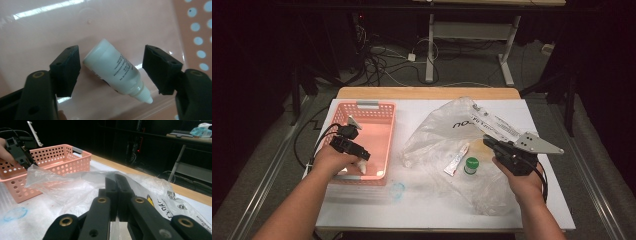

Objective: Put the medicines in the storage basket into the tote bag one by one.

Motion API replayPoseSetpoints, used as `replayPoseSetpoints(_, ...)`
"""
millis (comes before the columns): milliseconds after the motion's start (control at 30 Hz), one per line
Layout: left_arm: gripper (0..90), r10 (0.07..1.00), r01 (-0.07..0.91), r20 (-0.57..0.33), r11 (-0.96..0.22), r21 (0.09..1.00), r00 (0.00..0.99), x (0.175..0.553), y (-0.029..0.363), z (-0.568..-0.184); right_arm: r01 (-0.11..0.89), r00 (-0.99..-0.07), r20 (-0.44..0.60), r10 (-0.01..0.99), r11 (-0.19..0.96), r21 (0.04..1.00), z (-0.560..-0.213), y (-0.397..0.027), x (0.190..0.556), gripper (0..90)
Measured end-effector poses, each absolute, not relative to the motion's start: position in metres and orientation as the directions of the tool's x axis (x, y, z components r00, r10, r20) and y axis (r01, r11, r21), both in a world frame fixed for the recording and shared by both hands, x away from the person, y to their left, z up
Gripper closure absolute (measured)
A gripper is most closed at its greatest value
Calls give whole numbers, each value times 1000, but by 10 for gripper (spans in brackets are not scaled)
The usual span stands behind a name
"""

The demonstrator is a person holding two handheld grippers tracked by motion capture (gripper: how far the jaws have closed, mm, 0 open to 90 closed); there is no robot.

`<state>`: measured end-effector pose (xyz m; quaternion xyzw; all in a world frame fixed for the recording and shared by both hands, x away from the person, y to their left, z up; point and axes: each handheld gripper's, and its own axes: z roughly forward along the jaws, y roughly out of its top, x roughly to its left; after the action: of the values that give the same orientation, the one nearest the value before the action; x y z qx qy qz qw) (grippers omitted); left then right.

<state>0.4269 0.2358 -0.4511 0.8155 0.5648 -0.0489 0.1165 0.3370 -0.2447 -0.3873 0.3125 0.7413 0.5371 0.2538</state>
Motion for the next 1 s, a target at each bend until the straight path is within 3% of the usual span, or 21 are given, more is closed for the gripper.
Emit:
replayPoseSetpoints(300,540,890,905,-164,-417,87,426,427,219,-455,190,-671,-41,741,225,956,-387,-246,337,900)
replayPoseSetpoints(733,574,873,883,-135,-458,104,469,424,214,-454,188,-671,-42,740,224,956,-387,-246,336,900)
replayPoseSetpoints(1000,582,861,862,-119,-469,193,495,419,214,-445,190,-672,-42,739,227,955,-388,-246,337,900)
